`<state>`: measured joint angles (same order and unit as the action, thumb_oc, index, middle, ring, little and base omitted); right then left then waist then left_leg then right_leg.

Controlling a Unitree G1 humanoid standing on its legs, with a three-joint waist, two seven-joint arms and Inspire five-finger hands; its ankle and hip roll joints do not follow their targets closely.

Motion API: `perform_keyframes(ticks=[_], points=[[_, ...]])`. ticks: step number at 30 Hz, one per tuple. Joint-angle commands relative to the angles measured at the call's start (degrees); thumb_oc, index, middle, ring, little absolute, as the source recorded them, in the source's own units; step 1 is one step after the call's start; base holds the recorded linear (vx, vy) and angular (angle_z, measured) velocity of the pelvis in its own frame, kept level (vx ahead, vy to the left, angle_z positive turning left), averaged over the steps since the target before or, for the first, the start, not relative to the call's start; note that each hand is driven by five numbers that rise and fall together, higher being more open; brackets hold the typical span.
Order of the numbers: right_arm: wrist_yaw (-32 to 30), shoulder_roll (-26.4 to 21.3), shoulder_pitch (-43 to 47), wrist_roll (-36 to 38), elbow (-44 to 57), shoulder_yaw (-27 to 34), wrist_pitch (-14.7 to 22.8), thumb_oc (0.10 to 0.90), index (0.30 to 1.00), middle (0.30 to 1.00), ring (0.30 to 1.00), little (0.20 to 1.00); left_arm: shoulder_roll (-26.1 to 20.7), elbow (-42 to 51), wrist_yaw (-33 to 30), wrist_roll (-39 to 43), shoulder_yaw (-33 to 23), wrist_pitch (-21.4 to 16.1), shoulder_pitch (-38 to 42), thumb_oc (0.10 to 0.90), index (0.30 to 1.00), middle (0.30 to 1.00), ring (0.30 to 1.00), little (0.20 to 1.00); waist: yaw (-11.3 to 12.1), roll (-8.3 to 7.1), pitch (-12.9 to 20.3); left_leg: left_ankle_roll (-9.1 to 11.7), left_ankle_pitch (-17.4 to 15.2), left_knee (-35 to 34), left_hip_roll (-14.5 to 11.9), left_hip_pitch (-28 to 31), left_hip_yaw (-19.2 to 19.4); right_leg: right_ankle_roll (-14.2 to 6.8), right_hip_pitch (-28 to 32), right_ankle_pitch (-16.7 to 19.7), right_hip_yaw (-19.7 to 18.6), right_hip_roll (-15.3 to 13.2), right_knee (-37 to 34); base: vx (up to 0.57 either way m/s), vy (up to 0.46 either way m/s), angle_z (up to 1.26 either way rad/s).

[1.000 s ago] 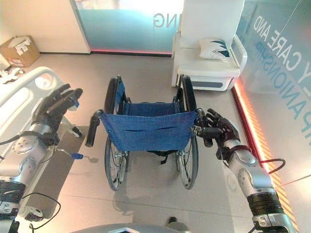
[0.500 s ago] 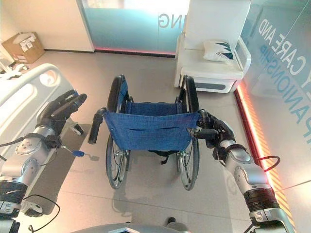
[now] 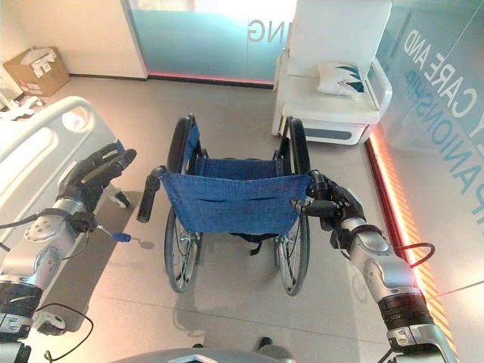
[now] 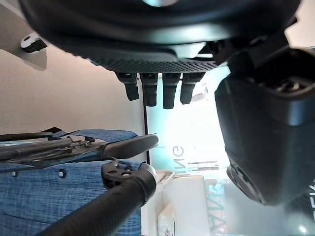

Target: Push the wheelchair next to the bed

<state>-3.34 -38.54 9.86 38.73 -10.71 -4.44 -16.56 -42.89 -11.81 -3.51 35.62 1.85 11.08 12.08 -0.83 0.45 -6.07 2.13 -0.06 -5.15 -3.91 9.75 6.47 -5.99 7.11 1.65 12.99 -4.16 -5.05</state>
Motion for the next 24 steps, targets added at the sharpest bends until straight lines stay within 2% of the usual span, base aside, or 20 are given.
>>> perform_keyframes(ticks=[1, 4, 7, 13, 24], points=[[3.9, -0.8, 3.3, 0.8, 10.0, 0.7, 5.8, 0.400, 0.300, 0.300, 0.300, 0.300, -1.9, 2.1, 3.4, 1.5, -1.4, 0.7, 5.2, 0.800, 0.900, 0.900, 0.900, 0.900, 0.3, -0.62, 2.4, -0.8, -1.2, 0.7, 4.1, -3.3, 2.9, 0.0, -0.7, -4.5, 1.6, 0.8, 4.0, 0.00, 0.000, 0.00], [4.0, -1.5, 2.8, 1.0, 11.3, 0.9, 5.5, 0.400, 0.300, 0.300, 0.300, 0.300, -2.3, 2.5, 6.3, 2.1, -0.7, 4.1, 4.5, 0.800, 0.900, 0.900, 0.900, 0.900, 0.2, -0.32, 2.2, -0.8, -1.1, 0.8, 4.0, -3.3, 3.1, 0.0, -0.8, -4.4, 1.5, 0.9, 4.0, 0.00, 0.000, 0.00], [3.8, -2.2, 3.1, 1.5, 11.7, 0.5, 5.1, 0.400, 0.300, 0.300, 0.300, 0.300, -3.5, 2.1, 8.6, 2.6, -0.1, 5.3, 4.5, 0.800, 0.900, 0.900, 0.900, 0.900, 0.1, -0.05, 2.0, -0.7, -1.0, 0.8, 4.0, -3.4, 3.2, 0.0, -0.9, -4.3, 1.5, 0.9, 4.0, 0.00, 0.000, 0.00], [2.6, -3.4, 3.3, 2.5, 11.3, -0.3, 5.0, 0.400, 0.300, 0.300, 0.300, 0.300, -6.4, 2.5, 17.6, 8.0, 1.3, 9.3, 5.2, 0.800, 0.900, 0.900, 0.900, 0.900, 0.1, 0.66, 1.8, -0.4, -0.8, 1.0, 3.8, -3.5, 3.6, -0.1, -0.7, -4.2, 1.9, 0.8, 3.7, 0.00, -0.001, 0.01], [1.9, -5.2, 3.8, 4.3, 10.1, -1.6, 5.0, 0.400, 0.300, 0.300, 0.300, 0.300, -9.9, 4.0, 24.3, 11.2, 4.5, 12.2, 7.1, 0.800, 0.900, 0.900, 0.900, 0.900, -0.1, 1.21, 1.6, 0.0, -0.5, 1.0, 3.7, -3.6, 3.8, -0.1, -0.6, -4.0, 2.3, 0.8, 3.3, 0.00, 0.000, 0.00]])
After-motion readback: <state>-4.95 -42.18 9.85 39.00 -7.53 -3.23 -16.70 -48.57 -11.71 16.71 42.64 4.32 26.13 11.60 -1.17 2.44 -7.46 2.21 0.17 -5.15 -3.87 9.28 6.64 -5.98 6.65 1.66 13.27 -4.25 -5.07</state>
